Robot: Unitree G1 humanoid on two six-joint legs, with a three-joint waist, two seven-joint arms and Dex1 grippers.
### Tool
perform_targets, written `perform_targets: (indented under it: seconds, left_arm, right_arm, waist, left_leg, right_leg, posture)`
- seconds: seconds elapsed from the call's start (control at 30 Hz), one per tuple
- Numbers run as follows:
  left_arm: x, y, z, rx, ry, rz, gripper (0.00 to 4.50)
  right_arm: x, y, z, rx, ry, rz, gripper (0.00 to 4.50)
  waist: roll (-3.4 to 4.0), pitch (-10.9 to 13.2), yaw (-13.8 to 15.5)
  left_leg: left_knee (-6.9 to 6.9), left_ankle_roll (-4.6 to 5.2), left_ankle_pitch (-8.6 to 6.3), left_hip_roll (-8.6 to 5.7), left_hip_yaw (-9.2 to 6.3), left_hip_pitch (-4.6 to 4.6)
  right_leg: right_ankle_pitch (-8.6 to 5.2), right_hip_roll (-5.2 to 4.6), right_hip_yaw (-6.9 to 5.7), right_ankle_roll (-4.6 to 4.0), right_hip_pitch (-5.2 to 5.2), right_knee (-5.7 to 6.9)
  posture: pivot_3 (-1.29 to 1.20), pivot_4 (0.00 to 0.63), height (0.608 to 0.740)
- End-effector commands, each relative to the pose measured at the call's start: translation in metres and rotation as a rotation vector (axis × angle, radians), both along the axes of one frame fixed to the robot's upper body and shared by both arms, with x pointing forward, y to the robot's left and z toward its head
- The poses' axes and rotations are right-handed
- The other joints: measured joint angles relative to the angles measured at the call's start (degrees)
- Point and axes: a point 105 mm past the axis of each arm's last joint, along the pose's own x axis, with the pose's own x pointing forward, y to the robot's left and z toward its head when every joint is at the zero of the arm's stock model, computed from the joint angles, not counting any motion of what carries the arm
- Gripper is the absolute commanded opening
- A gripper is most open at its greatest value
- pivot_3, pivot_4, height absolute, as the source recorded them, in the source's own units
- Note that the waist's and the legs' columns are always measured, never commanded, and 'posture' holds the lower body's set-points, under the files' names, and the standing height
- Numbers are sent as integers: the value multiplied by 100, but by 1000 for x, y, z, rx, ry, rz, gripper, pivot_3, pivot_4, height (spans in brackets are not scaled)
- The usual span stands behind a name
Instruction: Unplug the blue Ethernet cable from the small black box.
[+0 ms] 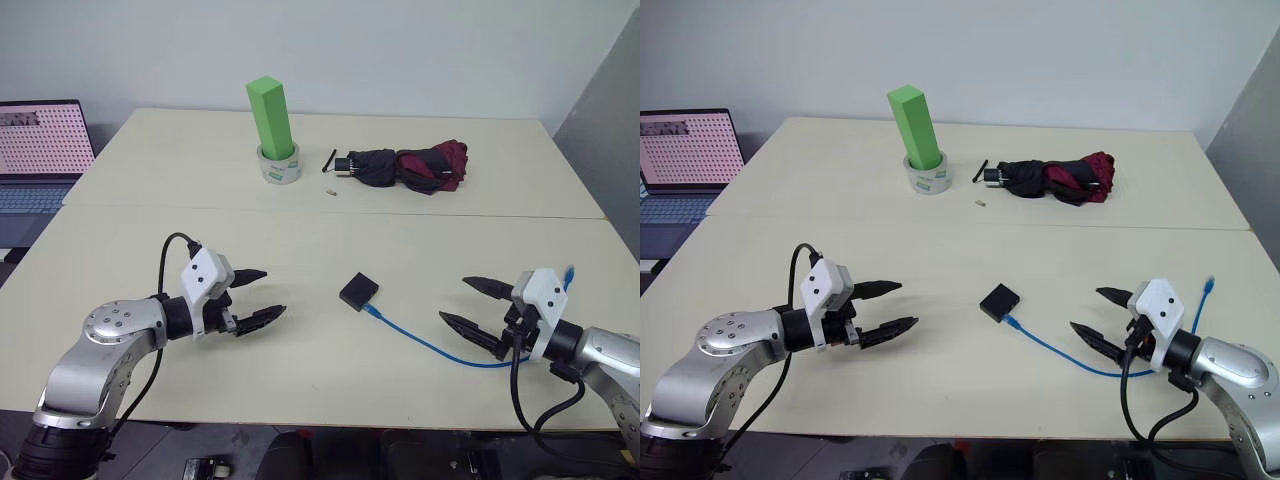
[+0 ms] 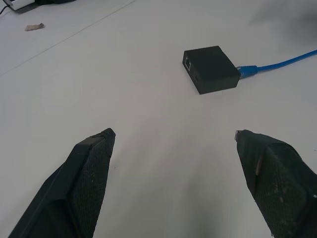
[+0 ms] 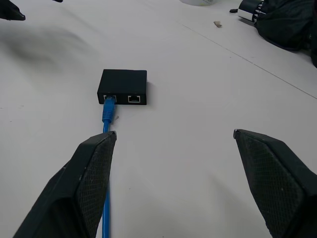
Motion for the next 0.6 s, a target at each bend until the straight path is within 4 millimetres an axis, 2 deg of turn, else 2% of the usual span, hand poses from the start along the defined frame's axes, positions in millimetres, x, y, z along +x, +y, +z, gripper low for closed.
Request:
perform_targets:
  seconds: [0.03, 0.37, 0.47, 0.6]
  left_arm:
    - [-2, -5, 16, -13, -60, -41, 4126]
    - [-7, -11, 12, -5, -38, -73, 4126]
    - [-11, -16, 8, -3, -18, -106, 4126]
    - [-17, -26, 1, 3, 21, -165, 4126]
  right_arm:
    - [-1, -1, 11, -7, -47, 3, 4032]
    - [-3, 8, 8, -14, -32, 25, 4032]
    - [-2, 17, 5, -11, -20, 54, 4032]
    - [5, 41, -5, 27, 8, 89, 4032]
  waist:
    - [0, 0, 0]
    - [0, 0, 0]
    - [0, 0, -1]
    - [0, 0, -4]
  left_leg:
    - [0, 0, 0, 0, 0, 0]
    - [0, 0, 0, 0, 0, 0]
    - [0, 0, 0, 0, 0, 0]
    - [0, 0, 0, 0, 0, 1]
  right_leg:
    - [0, 0, 0, 0, 0, 0]
    - [0, 0, 0, 0, 0, 0]
    - [0, 0, 0, 0, 0, 0]
    - [0, 1, 1, 0, -1, 0]
  posture:
    - [0, 150, 740]
    - [0, 150, 740]
    - [0, 150, 740]
    - [0, 150, 740]
